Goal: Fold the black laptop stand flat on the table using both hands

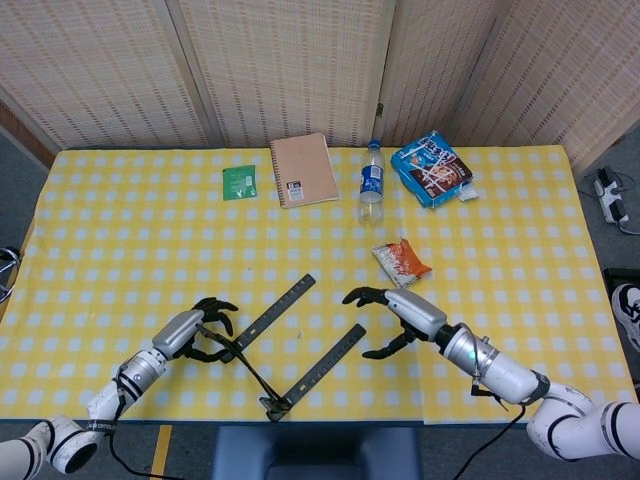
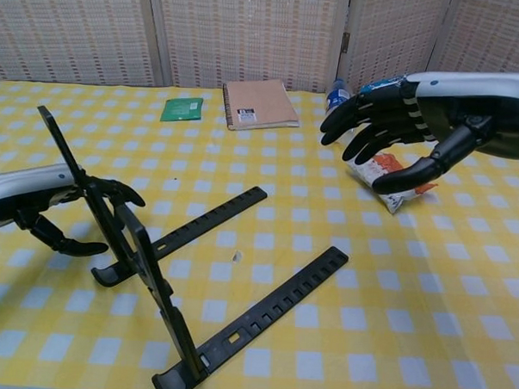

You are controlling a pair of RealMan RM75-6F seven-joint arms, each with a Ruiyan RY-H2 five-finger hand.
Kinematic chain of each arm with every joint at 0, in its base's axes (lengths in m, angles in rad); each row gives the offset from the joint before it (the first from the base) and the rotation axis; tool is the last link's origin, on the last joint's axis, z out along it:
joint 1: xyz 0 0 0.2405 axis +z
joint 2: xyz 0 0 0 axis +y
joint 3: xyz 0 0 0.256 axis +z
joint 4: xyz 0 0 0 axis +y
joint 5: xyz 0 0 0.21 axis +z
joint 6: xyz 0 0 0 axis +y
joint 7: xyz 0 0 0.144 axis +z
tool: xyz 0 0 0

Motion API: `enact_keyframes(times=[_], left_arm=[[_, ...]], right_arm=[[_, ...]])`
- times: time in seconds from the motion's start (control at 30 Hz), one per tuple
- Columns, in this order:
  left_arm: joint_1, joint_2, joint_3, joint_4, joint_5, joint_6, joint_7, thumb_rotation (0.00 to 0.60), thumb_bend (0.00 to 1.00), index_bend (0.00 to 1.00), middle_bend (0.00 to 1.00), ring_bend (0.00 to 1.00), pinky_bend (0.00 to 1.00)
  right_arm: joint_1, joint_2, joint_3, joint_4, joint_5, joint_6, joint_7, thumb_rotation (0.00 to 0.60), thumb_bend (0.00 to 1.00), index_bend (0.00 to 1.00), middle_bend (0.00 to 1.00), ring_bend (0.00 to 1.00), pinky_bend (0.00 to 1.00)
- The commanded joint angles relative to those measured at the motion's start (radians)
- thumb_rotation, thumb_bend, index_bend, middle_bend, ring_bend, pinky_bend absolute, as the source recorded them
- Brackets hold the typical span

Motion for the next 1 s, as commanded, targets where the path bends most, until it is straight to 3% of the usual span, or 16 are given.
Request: enact_keyframes(times=[0.03, 0.7, 1.0], left_arm=[[0.0, -0.001, 0.001, 0.001, -0.001, 0.003, 0.001, 0.6, 0.34, 0.53, 0.23, 0.15, 0.05], [0.0, -0.018, 0.013, 0.004, -0.005, 0.016, -0.014, 0.6, 0.36, 0.57, 0.25, 0.16, 0.05], [-0.012, -0.027, 0.008, 0.01, -0.012, 0.002, -0.009, 0.6, 0.36, 0.47, 0.25, 0.15, 0.05]], right_arm=[[-0.004, 0.0, 0.004, 0.001, -0.002, -0.003, 0.001, 0.52, 0.16, 0.25, 0.22, 0.24, 0.2], [-0.036, 0.002, 0.031, 0.002, -0.018, -0.029, -0.004, 0.521, 0.16, 0.25, 0.22, 0.23, 0.2], [-0.044, 0.003, 0.036, 0.013, -0.031, -0.035, 0.011, 0.521, 0.16, 0.25, 0.22, 0.23, 0.2]])
